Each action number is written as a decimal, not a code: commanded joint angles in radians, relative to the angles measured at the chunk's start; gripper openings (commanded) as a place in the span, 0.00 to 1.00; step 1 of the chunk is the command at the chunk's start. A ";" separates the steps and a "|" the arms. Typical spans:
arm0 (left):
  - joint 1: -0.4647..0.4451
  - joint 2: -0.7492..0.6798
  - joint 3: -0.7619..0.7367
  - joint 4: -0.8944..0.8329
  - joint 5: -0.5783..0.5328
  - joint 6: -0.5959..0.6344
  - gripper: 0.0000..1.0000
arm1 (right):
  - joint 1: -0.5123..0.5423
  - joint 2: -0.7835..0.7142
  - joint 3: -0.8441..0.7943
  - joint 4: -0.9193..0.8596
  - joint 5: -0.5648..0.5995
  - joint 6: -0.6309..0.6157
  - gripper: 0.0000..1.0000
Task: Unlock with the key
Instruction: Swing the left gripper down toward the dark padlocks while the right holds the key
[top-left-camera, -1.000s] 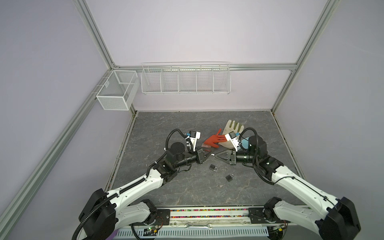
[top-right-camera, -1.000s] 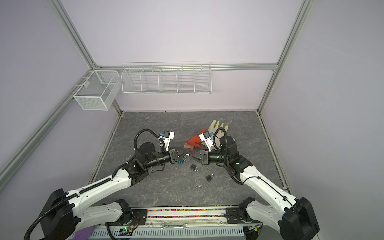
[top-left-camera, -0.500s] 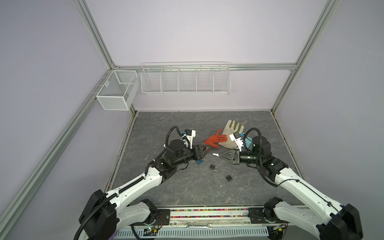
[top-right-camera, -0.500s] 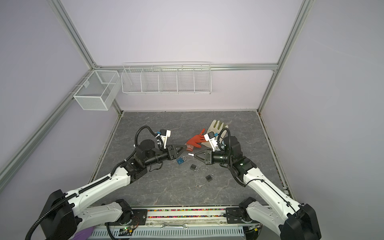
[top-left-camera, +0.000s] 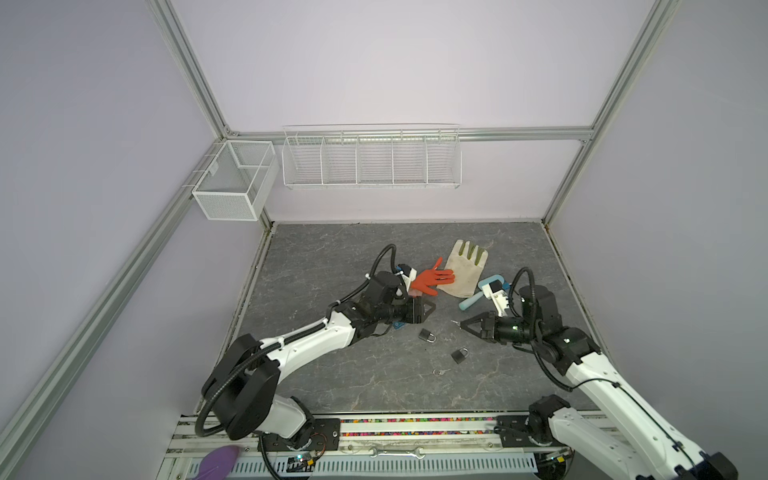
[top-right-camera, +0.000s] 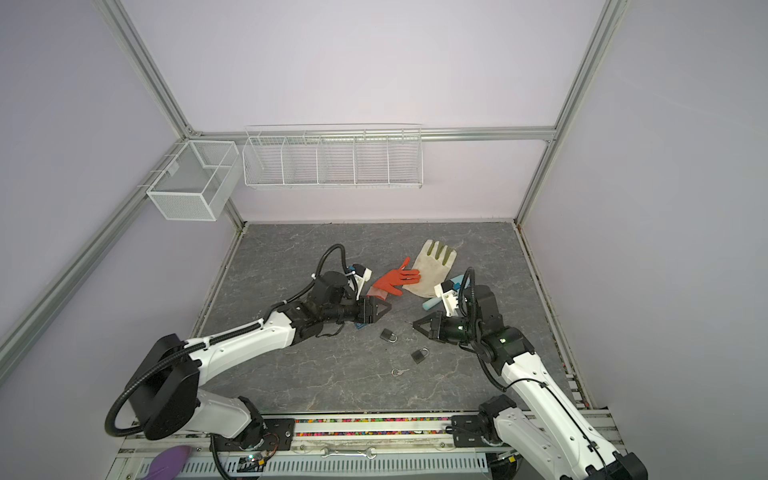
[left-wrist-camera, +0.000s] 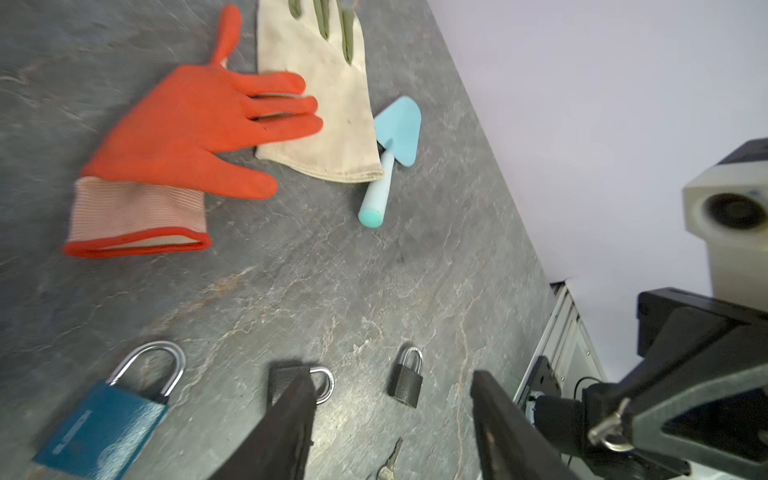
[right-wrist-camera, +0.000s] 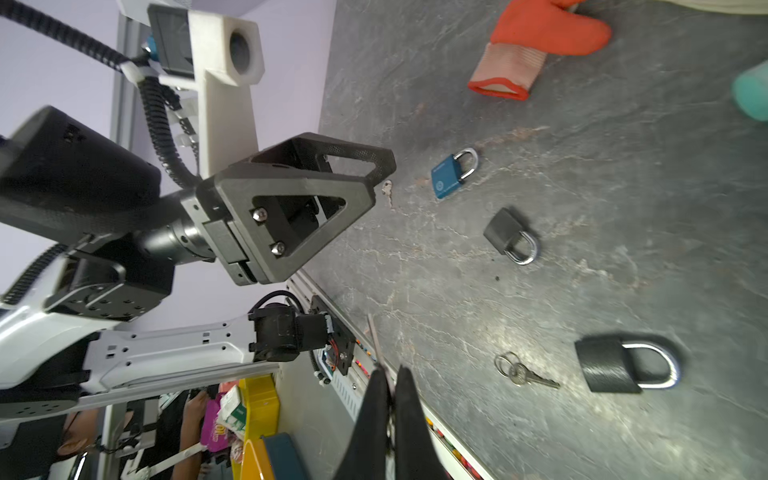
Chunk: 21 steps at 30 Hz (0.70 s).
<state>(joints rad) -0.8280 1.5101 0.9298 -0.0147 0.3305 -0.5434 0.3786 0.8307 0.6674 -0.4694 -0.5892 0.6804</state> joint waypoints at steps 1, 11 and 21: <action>-0.008 0.096 0.069 -0.077 0.042 0.111 0.61 | -0.010 -0.025 0.006 -0.162 0.124 -0.033 0.06; -0.034 0.345 0.249 -0.283 0.070 0.205 0.61 | -0.018 -0.052 -0.010 -0.201 0.178 -0.042 0.06; -0.034 0.448 0.309 -0.339 0.006 0.209 0.63 | -0.018 -0.074 -0.001 -0.220 0.199 -0.062 0.06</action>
<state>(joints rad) -0.8597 1.9358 1.2072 -0.3042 0.3595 -0.3614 0.3641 0.7715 0.6674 -0.6708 -0.4065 0.6441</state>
